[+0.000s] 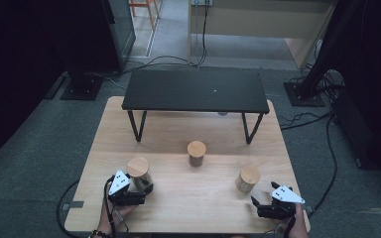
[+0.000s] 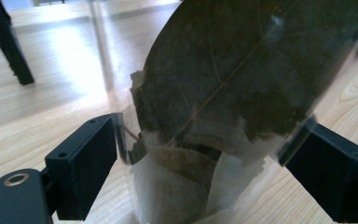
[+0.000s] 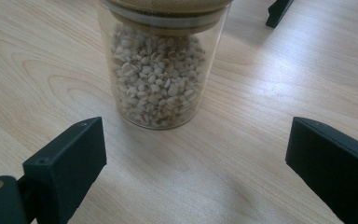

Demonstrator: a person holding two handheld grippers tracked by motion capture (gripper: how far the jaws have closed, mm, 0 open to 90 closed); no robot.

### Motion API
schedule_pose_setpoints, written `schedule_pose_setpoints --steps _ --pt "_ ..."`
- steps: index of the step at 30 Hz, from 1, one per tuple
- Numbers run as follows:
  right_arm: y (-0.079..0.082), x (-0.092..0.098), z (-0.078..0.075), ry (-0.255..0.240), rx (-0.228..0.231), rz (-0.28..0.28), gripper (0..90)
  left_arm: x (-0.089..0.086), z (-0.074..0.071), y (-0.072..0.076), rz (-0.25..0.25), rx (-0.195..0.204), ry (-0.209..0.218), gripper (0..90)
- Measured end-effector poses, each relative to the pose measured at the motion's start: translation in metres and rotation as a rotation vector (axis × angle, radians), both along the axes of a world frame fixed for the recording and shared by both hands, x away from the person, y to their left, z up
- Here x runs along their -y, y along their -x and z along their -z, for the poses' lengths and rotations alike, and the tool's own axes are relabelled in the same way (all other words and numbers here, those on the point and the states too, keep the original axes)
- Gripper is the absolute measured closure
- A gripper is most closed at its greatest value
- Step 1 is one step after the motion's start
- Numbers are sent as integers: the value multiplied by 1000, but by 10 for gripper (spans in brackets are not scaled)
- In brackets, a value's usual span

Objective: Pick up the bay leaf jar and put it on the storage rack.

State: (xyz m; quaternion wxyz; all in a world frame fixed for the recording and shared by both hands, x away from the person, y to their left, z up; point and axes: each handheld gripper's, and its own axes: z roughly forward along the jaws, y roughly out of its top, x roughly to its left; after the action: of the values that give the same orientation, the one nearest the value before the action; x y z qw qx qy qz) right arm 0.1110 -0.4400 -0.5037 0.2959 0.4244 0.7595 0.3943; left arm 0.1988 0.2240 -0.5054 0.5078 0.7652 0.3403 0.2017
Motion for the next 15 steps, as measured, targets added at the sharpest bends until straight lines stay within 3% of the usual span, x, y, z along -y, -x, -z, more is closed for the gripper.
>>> schedule_pose_setpoints --steps 6,15 --pt "-1 -1 0 4 -2 -2 48 2 -4 -10 34 -17 -36 144" --pt "-1 -2 -1 10 -4 -2 49 -3 -3 -15 57 -20 -17 241"
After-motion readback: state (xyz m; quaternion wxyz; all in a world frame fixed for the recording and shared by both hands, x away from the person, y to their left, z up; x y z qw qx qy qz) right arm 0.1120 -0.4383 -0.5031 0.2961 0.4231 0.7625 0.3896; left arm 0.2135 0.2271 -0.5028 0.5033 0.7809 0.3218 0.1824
